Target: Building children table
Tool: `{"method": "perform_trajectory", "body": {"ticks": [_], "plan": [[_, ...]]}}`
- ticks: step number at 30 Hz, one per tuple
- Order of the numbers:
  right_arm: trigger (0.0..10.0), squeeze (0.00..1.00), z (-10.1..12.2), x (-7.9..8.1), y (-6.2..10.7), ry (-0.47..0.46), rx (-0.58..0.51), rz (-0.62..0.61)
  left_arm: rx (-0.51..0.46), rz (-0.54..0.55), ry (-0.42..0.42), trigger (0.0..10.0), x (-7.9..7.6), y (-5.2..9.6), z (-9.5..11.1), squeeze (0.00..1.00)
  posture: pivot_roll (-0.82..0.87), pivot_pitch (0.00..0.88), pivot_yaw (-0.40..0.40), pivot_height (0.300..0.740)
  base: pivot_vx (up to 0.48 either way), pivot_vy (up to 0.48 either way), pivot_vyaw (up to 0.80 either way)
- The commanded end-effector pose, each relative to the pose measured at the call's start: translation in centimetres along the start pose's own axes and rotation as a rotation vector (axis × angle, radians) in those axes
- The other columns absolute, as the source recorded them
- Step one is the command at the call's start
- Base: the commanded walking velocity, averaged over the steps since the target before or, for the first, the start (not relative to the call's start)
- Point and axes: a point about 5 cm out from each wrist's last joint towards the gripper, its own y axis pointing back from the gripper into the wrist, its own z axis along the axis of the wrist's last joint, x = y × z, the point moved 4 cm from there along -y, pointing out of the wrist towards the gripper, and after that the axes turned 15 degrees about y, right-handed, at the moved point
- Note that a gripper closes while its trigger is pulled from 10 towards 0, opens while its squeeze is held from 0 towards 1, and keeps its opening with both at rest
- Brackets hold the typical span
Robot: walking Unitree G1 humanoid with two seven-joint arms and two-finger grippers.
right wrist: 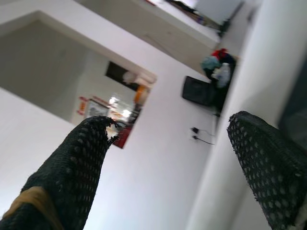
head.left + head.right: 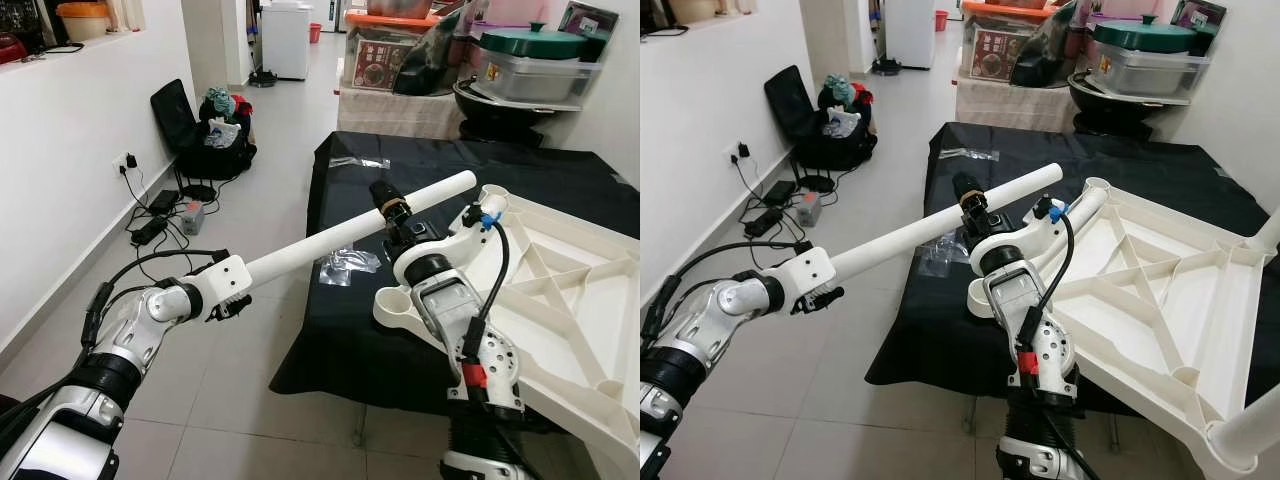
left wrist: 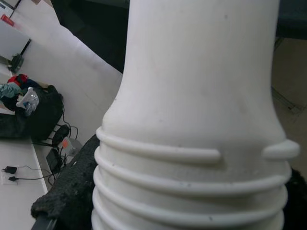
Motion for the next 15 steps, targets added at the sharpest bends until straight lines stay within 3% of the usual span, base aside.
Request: {"method": "perform_trajectory", "body": {"ticks": [1, 7, 15], "plan": [[10.0, 0.00, -3.8, 1.7, 0.6, -0.185, 0.051, 0.029, -0.020, 0.007, -0.005, 10.0, 0.2, -0.3, 0.6, 0.00, 0.07, 0.000, -0.065, 0.740, 0.000, 0.000, 0.00], [10.0, 0.00, -6.2, 0.8, 0.5, -0.161, 0.136, -0.032, -0.035, 0.007, -0.016, 10.0, 0.4, -0.4, 1.1, 0.00, 0.08, 0.000, -0.066, 0.740, 0.000, 0.000, 0.00], [10.0, 0.00, -6.0, 0.4, 0.5, -0.119, 0.153, -0.038, -0.034, 0.011, -0.016, 10.0, 0.5, -0.3, 0.9, 0.00, 0.08, 0.000, -0.068, 0.740, 0.000, 0.000, 0.00]]}}
